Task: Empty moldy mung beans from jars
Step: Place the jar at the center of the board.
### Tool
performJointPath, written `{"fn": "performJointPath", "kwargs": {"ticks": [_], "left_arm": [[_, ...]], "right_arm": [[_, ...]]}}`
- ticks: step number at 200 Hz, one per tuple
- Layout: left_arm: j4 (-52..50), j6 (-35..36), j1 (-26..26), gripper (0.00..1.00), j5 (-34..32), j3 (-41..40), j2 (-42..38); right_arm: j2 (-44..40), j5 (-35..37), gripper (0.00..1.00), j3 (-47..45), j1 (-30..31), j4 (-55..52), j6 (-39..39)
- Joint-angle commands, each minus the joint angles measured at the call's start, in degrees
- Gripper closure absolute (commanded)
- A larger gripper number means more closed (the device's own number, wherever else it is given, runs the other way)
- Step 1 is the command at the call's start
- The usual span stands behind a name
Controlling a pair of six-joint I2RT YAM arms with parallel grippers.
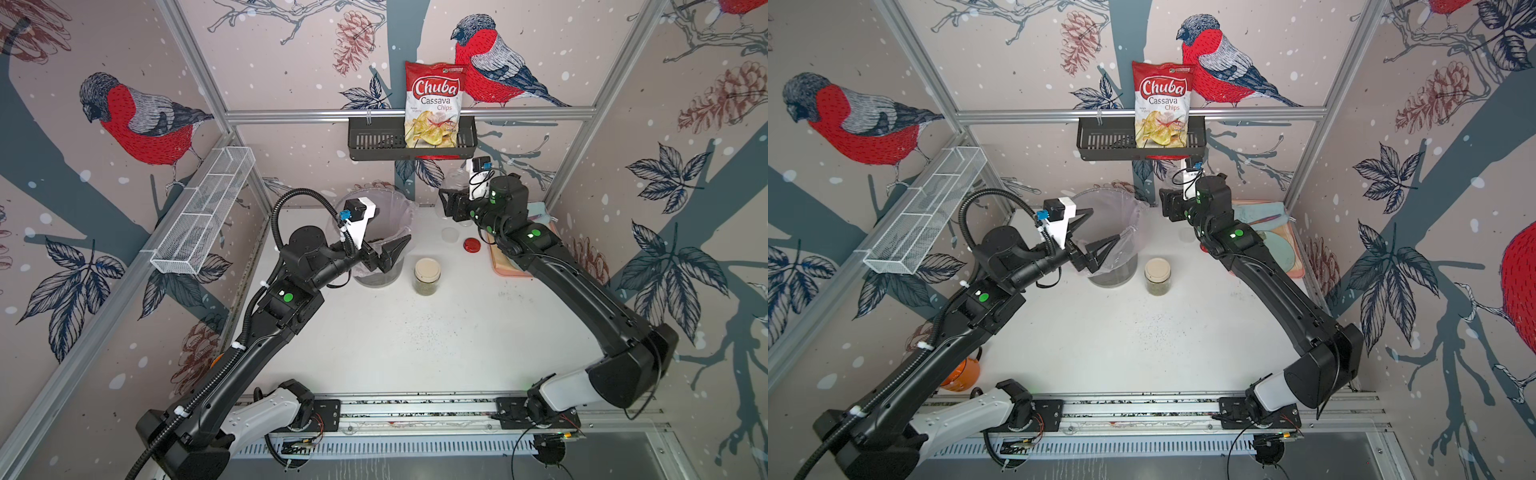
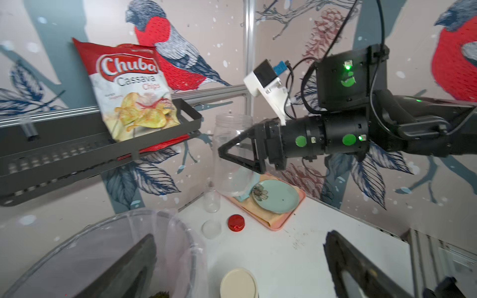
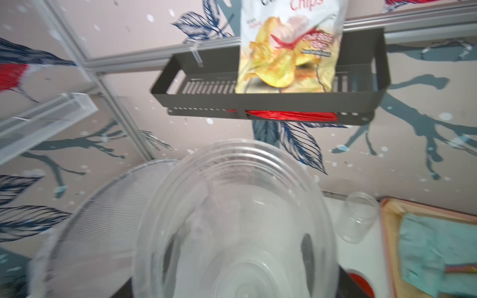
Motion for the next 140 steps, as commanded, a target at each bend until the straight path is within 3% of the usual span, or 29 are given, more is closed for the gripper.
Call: {"fn": "performJointPath", "kwargs": {"ticks": [1, 42, 95, 140], "left_arm": [[-0.03, -2.08, -0.03, 0.01, -12.07, -0.98, -1.94], [3.17, -6.89, 0.06, 0.01, -31.13, -6.48, -5.93], [3.06, -5.02, 0.06, 0.01, -32.48, -8.59, -7.79], [2.4, -2.83, 0.06, 0.01, -31.86, -8.86, -7.79]], "right_arm": [[1.7, 13.3, 0.47, -1.04, -1.14, 1.25, -1.04], [5.1, 16.79, 0.47, -6.27, -4.03, 4.26, 3.26], [8.19, 19.3, 0.47, -18.07, -4.52, 13.32, 9.35], [10.9, 15.64, 0.46, -26.7, -4.52, 23.33, 14.13]]}}
